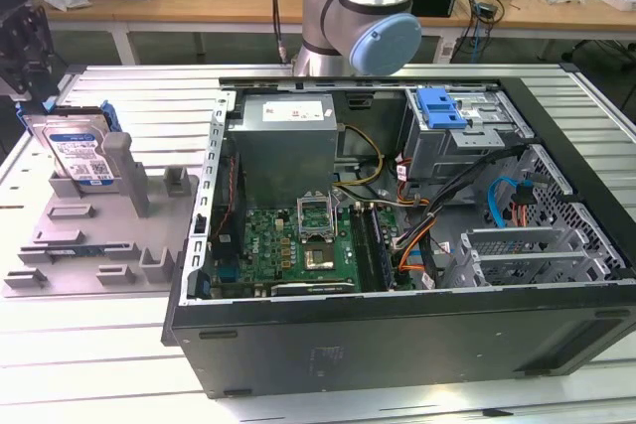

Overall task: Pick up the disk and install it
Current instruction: 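Pick up the disk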

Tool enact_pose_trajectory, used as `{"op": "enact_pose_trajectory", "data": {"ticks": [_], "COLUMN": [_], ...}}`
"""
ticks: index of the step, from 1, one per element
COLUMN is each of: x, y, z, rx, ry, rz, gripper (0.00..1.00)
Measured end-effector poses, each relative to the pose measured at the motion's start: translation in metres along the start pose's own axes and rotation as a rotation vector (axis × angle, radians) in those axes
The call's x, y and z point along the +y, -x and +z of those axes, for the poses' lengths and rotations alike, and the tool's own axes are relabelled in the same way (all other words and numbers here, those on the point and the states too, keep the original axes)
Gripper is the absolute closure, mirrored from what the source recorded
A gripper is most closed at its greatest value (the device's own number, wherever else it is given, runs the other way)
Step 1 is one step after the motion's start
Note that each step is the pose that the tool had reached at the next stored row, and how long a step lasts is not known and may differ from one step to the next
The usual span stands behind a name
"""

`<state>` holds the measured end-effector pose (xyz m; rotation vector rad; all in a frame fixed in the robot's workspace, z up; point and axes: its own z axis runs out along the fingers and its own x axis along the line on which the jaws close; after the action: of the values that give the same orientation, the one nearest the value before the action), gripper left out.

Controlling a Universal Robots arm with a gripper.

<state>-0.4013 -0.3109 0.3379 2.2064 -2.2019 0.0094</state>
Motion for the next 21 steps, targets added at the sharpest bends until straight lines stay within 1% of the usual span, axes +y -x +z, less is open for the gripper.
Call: {"op": "enact_pose_trajectory", "data": {"ticks": [5, 14, 21], "x": [-0.0001, -0.0002, -0.0002], "y": [0.0001, 0.0002, 0.0004], "z": [0.0060, 0.0119, 0.0178], "rx": [-0.0008, -0.0011, -0.0015], "ry": [0.0000, -0.0001, -0.0002], "rz": [-0.003, -0.006, -0.009], "gripper": [0.52, 0.52, 0.52]}}
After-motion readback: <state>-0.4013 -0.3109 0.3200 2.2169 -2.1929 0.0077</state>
